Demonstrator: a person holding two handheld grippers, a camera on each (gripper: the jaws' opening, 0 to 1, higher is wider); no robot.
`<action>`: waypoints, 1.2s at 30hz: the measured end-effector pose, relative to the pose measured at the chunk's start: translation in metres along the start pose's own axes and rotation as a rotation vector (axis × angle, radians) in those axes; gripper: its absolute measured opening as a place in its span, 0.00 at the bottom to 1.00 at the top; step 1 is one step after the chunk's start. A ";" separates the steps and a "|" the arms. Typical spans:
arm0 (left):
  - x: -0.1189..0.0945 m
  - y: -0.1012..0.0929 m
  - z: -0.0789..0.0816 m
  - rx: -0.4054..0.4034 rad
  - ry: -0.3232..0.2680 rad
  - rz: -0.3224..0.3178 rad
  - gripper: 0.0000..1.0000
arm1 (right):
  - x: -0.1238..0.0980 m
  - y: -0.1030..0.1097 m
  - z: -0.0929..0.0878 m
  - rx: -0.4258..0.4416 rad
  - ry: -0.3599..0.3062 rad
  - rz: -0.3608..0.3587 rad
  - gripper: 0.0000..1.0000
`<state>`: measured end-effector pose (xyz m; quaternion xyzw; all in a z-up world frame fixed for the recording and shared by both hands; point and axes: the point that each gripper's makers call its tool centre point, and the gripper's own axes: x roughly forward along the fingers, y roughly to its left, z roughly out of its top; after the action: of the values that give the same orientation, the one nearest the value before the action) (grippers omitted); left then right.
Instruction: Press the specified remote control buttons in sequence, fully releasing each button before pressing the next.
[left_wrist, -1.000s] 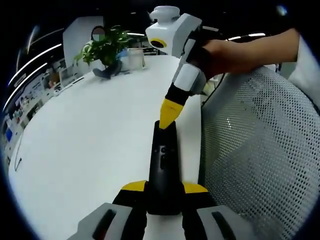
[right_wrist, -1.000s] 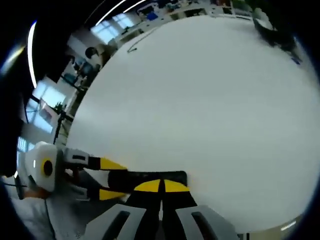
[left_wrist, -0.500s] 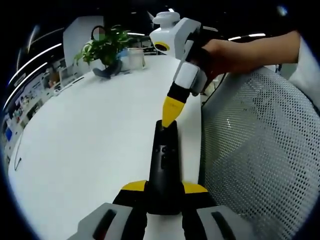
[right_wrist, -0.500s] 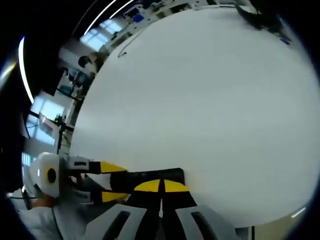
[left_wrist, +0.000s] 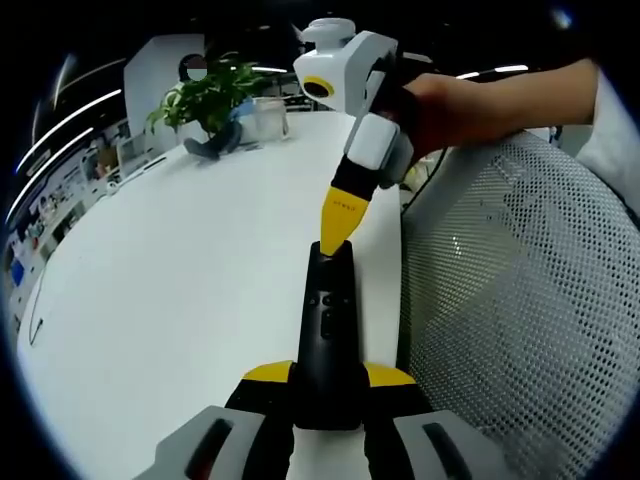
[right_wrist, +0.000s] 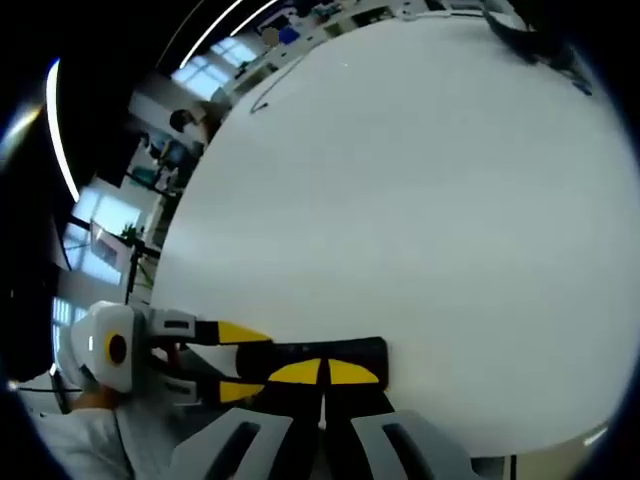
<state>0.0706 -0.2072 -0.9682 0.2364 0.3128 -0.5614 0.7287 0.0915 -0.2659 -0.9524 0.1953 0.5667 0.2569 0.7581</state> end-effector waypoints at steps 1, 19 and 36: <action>0.000 0.000 0.000 -0.002 -0.001 0.000 0.24 | 0.001 0.000 0.000 -0.003 0.003 -0.001 0.00; 0.001 -0.002 0.002 0.008 -0.008 -0.004 0.24 | 0.004 -0.004 -0.004 -0.053 0.017 -0.037 0.00; 0.002 -0.005 0.004 0.032 -0.015 -0.021 0.24 | 0.003 0.003 0.002 -0.069 -0.002 -0.014 0.00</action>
<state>0.0668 -0.2126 -0.9668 0.2405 0.3008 -0.5756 0.7214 0.0934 -0.2617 -0.9526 0.1651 0.5583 0.2707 0.7666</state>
